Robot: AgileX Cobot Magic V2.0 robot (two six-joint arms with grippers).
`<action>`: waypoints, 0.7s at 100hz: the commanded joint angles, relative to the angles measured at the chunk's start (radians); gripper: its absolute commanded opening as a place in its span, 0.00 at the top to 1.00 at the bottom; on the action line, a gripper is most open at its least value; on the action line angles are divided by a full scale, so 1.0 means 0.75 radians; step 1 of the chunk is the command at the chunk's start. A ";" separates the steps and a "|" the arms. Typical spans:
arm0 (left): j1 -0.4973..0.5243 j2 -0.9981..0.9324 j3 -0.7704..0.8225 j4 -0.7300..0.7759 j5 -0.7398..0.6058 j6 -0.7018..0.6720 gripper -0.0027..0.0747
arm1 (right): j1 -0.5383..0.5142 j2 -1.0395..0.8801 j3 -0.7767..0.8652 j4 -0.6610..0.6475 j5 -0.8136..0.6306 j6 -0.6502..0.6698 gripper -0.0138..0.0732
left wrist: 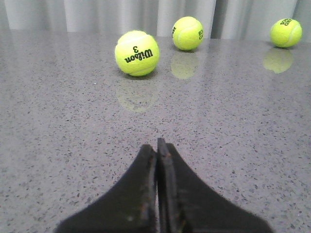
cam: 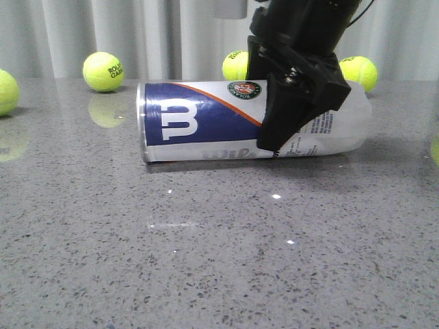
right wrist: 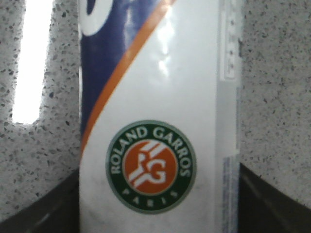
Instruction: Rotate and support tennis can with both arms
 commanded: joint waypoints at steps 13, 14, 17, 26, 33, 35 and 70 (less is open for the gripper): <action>0.003 -0.050 0.064 -0.011 -0.106 -0.001 0.99 | -0.001 -0.054 -0.044 0.019 -0.039 0.005 0.07; 0.003 -0.050 0.064 -0.011 -0.106 -0.001 0.99 | -0.001 -0.054 -0.044 0.019 -0.039 0.005 0.07; 0.003 -0.050 0.064 -0.011 -0.106 -0.001 0.99 | -0.001 -0.054 -0.044 0.019 -0.039 0.005 0.09; 0.003 -0.050 0.064 -0.011 -0.106 -0.001 0.99 | -0.001 -0.058 -0.044 0.019 -0.041 0.005 0.11; 0.003 -0.050 0.064 -0.011 -0.106 -0.001 0.99 | -0.001 -0.071 -0.044 0.019 -0.041 0.005 0.11; 0.003 -0.050 0.064 -0.011 -0.106 -0.001 0.99 | -0.001 -0.077 -0.044 0.019 -0.041 0.005 0.11; 0.003 -0.050 0.064 -0.011 -0.106 -0.001 0.99 | -0.001 -0.314 -0.044 0.020 -0.034 0.339 0.75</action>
